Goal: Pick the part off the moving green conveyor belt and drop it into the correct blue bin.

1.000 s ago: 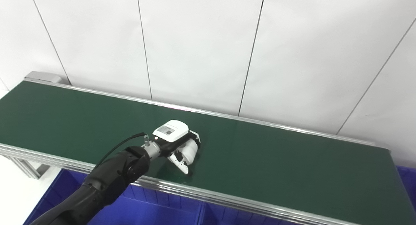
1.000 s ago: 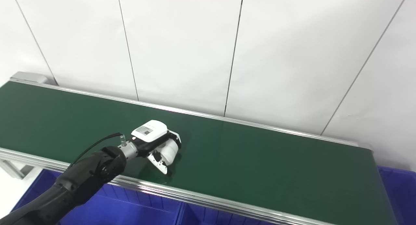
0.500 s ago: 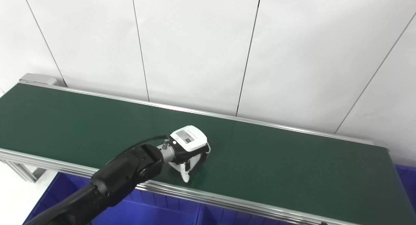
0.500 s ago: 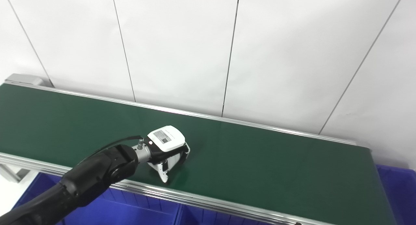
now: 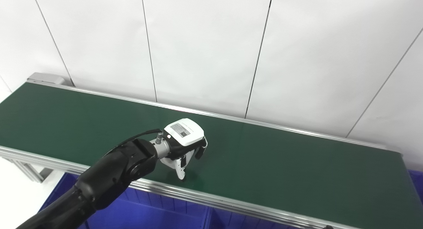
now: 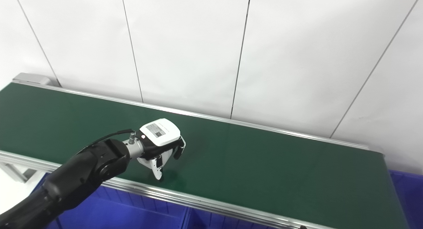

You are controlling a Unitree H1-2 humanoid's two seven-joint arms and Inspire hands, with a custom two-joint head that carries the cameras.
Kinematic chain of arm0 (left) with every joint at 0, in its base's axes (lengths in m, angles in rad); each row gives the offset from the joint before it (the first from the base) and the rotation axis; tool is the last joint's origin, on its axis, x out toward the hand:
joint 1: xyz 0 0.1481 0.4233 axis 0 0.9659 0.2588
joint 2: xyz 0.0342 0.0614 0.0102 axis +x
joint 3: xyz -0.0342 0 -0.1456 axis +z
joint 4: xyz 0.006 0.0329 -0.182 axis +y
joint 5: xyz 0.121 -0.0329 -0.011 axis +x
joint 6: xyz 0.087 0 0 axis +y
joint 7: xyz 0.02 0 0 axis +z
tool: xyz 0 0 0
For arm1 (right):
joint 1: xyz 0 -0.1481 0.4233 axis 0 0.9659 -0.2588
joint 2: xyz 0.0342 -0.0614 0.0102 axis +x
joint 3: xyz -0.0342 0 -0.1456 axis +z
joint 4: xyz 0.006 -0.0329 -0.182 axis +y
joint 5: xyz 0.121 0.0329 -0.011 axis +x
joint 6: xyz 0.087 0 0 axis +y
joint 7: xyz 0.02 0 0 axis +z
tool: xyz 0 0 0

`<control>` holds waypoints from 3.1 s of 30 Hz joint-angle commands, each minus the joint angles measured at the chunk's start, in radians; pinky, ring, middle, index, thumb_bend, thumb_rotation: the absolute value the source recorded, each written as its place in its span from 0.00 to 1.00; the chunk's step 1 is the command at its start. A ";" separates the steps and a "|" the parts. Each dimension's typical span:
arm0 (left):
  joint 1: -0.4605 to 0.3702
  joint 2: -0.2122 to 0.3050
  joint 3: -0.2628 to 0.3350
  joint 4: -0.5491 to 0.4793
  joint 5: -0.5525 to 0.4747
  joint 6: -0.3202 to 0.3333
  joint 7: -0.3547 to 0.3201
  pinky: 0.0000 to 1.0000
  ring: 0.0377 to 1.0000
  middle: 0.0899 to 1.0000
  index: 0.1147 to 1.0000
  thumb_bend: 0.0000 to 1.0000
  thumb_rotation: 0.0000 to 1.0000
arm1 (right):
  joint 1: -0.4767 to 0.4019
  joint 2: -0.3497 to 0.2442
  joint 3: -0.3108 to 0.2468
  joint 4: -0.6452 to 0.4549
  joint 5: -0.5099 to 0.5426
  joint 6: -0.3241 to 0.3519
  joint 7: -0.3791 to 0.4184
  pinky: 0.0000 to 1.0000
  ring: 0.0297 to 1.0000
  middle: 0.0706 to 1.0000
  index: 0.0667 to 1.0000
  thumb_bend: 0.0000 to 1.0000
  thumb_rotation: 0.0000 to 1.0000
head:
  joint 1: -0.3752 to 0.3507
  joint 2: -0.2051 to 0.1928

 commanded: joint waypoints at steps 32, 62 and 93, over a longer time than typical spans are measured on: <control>0.432 -0.034 0.105 -0.534 0.009 0.157 -0.394 0.16 0.20 0.27 0.42 0.52 0.05 | 0.008 -0.044 -0.031 -0.363 0.075 0.309 -0.008 0.85 0.78 0.85 0.83 0.78 0.75 | 0.130 0.331; 0.477 -0.040 0.138 -0.522 0.072 0.109 -0.346 0.83 0.81 0.85 0.82 0.93 0.70 | 0.000 -0.037 -0.040 -0.326 0.060 0.280 0.001 0.84 0.76 0.84 0.82 0.80 0.74 | 0.107 0.316; 0.822 -0.524 0.526 -0.264 -1.012 0.128 0.188 1.00 1.00 1.00 1.00 0.60 0.72 | 0.027 0.166 0.130 -0.204 -0.257 0.188 -0.152 0.85 0.84 0.90 0.88 0.61 0.82 | -0.526 0.167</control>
